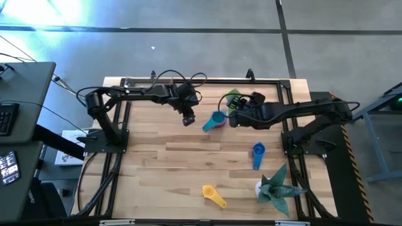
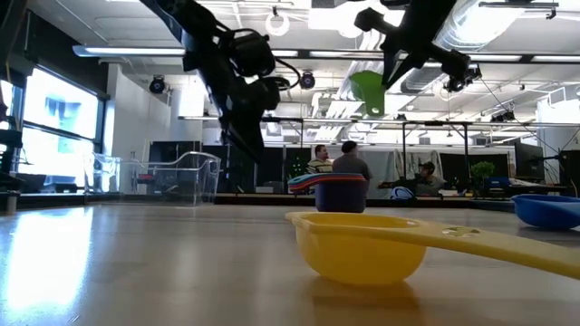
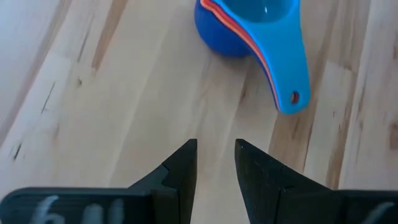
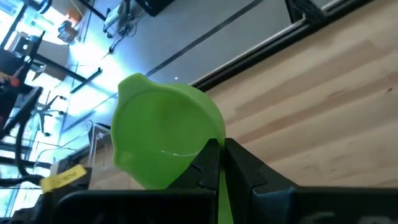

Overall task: Nest measuring cups in basket
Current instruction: Stack the green measuring cup on top of the light blue measuring cup on the table

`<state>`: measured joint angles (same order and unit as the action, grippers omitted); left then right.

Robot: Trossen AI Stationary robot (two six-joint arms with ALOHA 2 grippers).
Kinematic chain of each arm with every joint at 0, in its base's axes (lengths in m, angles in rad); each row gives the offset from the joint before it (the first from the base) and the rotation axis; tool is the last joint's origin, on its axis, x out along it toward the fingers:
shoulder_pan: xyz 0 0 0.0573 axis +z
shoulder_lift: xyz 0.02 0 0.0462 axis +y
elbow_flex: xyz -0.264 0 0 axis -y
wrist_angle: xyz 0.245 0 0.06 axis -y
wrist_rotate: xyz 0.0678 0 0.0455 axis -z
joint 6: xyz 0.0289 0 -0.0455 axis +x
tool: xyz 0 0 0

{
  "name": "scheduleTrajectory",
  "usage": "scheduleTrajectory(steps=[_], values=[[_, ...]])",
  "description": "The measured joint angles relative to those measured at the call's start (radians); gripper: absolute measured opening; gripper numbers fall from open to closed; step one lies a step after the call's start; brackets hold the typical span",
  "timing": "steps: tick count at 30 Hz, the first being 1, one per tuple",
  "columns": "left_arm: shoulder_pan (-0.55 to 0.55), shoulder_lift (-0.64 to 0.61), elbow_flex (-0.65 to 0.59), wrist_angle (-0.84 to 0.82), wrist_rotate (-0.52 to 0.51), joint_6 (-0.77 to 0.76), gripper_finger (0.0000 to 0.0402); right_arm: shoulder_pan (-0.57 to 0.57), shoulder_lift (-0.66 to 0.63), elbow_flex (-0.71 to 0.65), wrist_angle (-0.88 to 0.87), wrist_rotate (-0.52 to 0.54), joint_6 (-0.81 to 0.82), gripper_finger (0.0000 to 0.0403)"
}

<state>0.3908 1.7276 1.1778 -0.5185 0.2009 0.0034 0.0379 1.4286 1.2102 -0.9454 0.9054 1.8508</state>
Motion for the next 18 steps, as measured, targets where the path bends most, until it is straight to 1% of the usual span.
scheduleTrajectory(steps=[9, 18], values=[[-0.025, 0.064, -0.001, 0.116, 0.001, -0.093, 0.0097, -0.033, -0.038, -0.001, -0.012, -0.025, -0.102, 0.0], [-0.078, 0.126, 0.0, 0.199, 0.0, -0.182, 0.0097, -0.04, -0.045, -0.001, -0.018, -0.042, -0.132, 0.0]])
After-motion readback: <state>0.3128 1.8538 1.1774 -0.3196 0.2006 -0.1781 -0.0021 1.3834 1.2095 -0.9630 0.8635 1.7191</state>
